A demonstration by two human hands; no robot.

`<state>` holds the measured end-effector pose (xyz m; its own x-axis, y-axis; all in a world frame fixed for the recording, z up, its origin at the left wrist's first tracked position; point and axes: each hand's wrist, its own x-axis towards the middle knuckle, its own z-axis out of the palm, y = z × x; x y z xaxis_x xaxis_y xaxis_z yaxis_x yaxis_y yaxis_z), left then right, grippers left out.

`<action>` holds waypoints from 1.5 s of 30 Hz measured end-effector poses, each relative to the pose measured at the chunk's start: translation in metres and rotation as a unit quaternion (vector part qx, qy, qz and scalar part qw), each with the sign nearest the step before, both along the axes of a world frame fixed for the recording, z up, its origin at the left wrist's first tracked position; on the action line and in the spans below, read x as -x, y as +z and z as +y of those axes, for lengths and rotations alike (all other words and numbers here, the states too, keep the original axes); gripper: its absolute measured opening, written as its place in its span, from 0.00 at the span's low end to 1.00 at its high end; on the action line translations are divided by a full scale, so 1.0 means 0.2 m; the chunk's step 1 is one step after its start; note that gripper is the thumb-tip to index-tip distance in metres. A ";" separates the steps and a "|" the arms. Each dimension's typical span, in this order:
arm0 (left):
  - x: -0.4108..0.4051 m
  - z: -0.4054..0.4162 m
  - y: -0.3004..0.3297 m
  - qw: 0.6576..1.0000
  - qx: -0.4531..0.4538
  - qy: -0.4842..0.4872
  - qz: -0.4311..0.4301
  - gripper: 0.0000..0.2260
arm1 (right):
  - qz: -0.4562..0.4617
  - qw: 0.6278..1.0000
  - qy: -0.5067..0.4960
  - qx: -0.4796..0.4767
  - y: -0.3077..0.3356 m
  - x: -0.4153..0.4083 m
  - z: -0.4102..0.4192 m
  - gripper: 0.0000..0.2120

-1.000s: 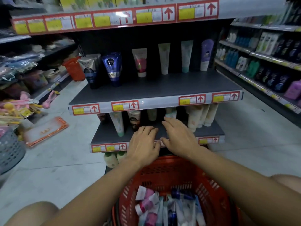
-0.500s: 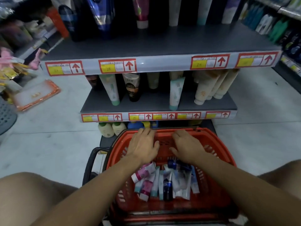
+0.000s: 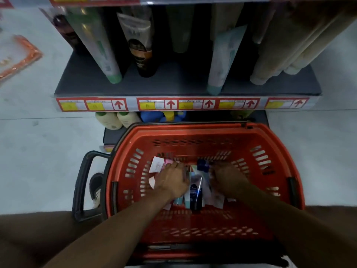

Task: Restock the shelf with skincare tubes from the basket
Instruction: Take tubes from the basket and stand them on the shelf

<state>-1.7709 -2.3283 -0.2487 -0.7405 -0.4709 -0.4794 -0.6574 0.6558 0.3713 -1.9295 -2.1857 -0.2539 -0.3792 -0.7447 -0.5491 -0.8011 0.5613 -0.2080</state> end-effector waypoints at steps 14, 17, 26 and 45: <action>0.07 0.26 -0.46 0.968 -0.196 0.100 -0.119 0.21 | -0.354 0.682 -0.635 0.080 -0.44 -0.02 -0.13 0.07; 0.08 0.28 -0.49 0.970 -0.181 0.117 -0.113 0.28 | -0.393 0.582 -0.699 0.135 -0.47 -0.03 -0.18 0.06; 0.05 0.29 -0.57 0.951 -0.211 0.201 -0.107 0.31 | -0.296 0.747 -0.593 0.044 -0.53 0.01 -0.28 0.23; -0.03 0.19 -0.46 0.961 -0.151 0.231 -0.017 0.32 | -0.357 0.596 -0.717 0.064 -0.65 0.04 -0.25 0.30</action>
<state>-1.7642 -2.2895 -0.3408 -0.4670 -0.5821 -0.6656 -0.8677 0.1566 0.4718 -1.9374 -2.2358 -0.3832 -0.3800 0.0107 -0.9249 0.8001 0.5056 -0.3229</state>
